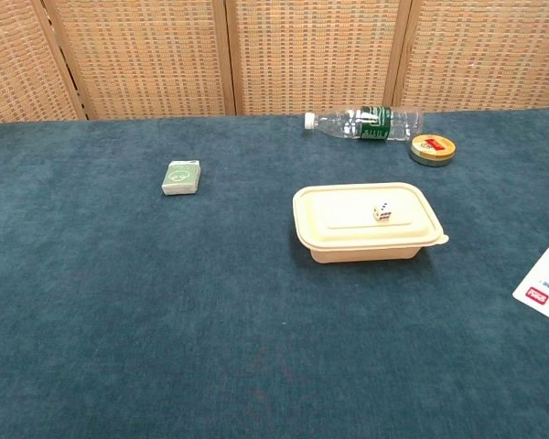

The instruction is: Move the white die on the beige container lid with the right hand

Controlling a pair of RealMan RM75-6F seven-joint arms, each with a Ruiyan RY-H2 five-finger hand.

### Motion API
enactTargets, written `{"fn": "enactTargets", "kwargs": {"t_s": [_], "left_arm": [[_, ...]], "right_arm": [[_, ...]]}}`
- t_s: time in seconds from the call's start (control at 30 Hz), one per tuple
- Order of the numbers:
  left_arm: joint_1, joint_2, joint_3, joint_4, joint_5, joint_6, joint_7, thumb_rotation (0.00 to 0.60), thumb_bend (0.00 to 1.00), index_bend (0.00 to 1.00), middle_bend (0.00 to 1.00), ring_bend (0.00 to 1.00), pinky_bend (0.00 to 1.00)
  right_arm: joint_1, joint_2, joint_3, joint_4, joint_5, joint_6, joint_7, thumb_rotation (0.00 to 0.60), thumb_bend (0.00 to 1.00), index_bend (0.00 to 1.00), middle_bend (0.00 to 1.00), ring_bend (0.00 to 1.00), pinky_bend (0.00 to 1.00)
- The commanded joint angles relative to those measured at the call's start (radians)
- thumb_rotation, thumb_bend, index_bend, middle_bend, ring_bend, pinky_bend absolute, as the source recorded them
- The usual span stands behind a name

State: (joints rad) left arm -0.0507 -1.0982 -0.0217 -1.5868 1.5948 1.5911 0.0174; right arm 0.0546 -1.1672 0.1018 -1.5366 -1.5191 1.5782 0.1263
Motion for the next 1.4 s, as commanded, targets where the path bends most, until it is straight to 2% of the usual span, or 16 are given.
{"fn": "enactTargets", "kwargs": {"t_s": [0.03,0.27,0.4,0.5,0.57,0.63,0.73,0.93,1.1,1.4], "left_arm": [[0.0,0.0,-0.001,0.0,-0.002,-0.001,-0.001,0.6,0.0,0.0,0.0,0.0,0.0],[-0.006,-0.001,-0.005,-0.004,-0.011,-0.012,0.003,0.6,0.0,0.0,0.0,0.0,0.0],[-0.01,-0.004,-0.011,-0.003,-0.018,-0.018,0.013,0.6,0.0,0.0,0.0,0.0,0.0],[-0.017,-0.009,-0.014,-0.004,-0.028,-0.034,0.025,0.6,0.0,0.0,0.0,0.0,0.0],[-0.024,-0.012,-0.02,-0.007,-0.037,-0.044,0.036,0.6,0.0,0.0,0.0,0.0,0.0],[-0.03,-0.015,-0.025,-0.007,-0.046,-0.053,0.046,0.6,0.0,0.0,0.0,0.0,0.0],[-0.036,-0.021,-0.031,-0.004,-0.063,-0.067,0.058,0.6,0.0,0.0,0.0,0.0,0.0],[-0.052,-0.029,-0.045,0.004,-0.109,-0.108,0.071,0.6,0.0,0.0,0.0,0.0,0.0],[-0.058,-0.027,-0.051,0.006,-0.13,-0.125,0.067,0.6,0.0,0.0,0.0,0.0,0.0],[-0.068,-0.021,-0.055,0.01,-0.15,-0.15,0.054,0.6,0.0,0.0,0.0,0.0,0.0]], "right_arm": [[0.0,0.001,-0.001,0.0,-0.001,-0.002,0.003,0.6,0.0,0.0,0.0,0.0,0.05],[0.021,0.005,-0.011,0.009,-0.024,-0.035,0.009,0.6,0.0,0.01,0.0,0.0,0.05],[0.09,0.017,0.011,0.038,-0.073,-0.081,0.035,0.6,0.0,0.11,0.0,0.0,0.05],[0.181,0.039,0.046,0.046,-0.109,-0.148,0.171,0.6,0.04,0.28,0.03,0.0,0.05],[0.259,0.052,0.072,0.061,-0.133,-0.208,0.311,0.6,0.15,0.38,0.08,0.0,0.05],[0.327,0.056,0.095,0.079,-0.138,-0.268,0.414,0.6,0.22,0.4,0.09,0.0,0.05],[0.41,0.064,0.116,0.1,-0.136,-0.364,0.469,0.6,0.24,0.41,0.09,0.0,0.05],[0.553,0.055,0.151,0.065,-0.058,-0.583,0.413,0.6,0.26,0.41,0.09,0.0,0.05],[0.64,0.0,0.168,0.047,0.04,-0.723,0.29,0.6,0.31,0.41,0.09,0.0,0.05],[0.733,-0.101,0.174,0.029,0.215,-0.832,0.025,0.6,0.31,0.41,0.09,0.0,0.05]]}}
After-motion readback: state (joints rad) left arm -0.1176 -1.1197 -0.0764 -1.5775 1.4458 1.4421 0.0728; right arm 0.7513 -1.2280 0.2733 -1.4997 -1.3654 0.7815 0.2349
